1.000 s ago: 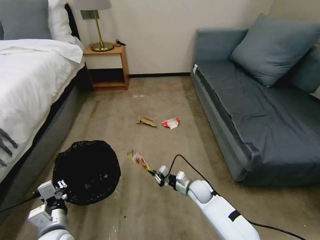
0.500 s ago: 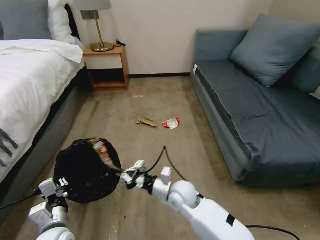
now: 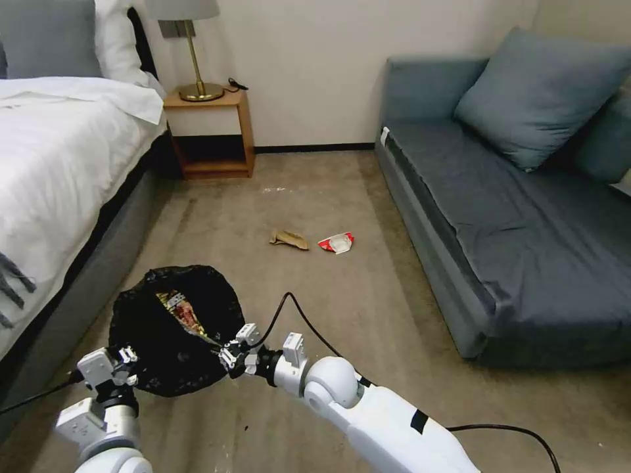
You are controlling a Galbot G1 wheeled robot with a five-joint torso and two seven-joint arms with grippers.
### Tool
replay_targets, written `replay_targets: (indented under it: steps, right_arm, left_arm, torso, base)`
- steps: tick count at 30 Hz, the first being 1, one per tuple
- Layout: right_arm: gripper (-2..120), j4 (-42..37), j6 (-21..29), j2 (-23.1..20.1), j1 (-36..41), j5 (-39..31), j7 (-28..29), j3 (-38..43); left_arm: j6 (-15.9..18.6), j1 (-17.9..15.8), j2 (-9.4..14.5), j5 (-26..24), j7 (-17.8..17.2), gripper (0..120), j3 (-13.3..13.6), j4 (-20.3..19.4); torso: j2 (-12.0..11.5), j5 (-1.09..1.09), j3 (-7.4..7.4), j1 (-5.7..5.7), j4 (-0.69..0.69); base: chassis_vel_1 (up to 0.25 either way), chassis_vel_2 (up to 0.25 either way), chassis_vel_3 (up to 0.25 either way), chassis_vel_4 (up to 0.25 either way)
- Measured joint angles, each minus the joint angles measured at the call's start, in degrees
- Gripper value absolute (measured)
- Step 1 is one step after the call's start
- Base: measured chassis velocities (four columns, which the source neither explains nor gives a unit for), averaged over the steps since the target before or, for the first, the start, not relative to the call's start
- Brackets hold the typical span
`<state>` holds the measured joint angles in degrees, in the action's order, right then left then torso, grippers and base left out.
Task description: Pick up the trash bin, then pick up the garbage on the floor and place it into the trash bin.
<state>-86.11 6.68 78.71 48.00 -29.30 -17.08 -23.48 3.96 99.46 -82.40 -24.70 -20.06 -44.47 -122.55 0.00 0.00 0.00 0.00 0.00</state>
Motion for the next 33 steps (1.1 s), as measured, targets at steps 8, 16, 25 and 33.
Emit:
replay_targets:
  steps: [8,16,25,33]
  right_arm:
    - [2,0.12,-0.30,0.86,-0.70,0.10,0.82,-0.31]
    - [30,-0.92,-1.21,0.08,-0.16,0.52,0.86,-0.17]
    - [64,-1.25,-2.00,-0.83,0.66,1.76,0.75,0.16]
    - [95,-0.44,-2.34,-0.30,1.15,4.25,0.37,-0.89]
  left_arm:
    - [-0.03,-0.27,-0.67,1.43,0.18,3,0.18,0.44]
    - [-0.15,-0.82,-0.96,1.84,0.13,3,0.26,1.35]
    - [-0.18,-1.08,-0.88,1.18,-0.45,3,0.18,1.68]
    - [0.07,-1.71,-0.95,0.25,-1.44,3,0.28,2.07]
  torso:
    - [0.00,0.00,0.00,0.00,0.00]
    - [0.00,0.00,0.00,0.00,0.00]
    - [0.00,0.00,0.00,0.00,0.00]
    - [0.00,0.00,0.00,0.00,0.00]
  base:
    - [0.000,0.000,0.000,0.000]
    - [0.000,0.000,0.000,0.000]
    - [0.000,0.000,0.000,0.000]
    - [0.000,0.000,0.000,0.000]
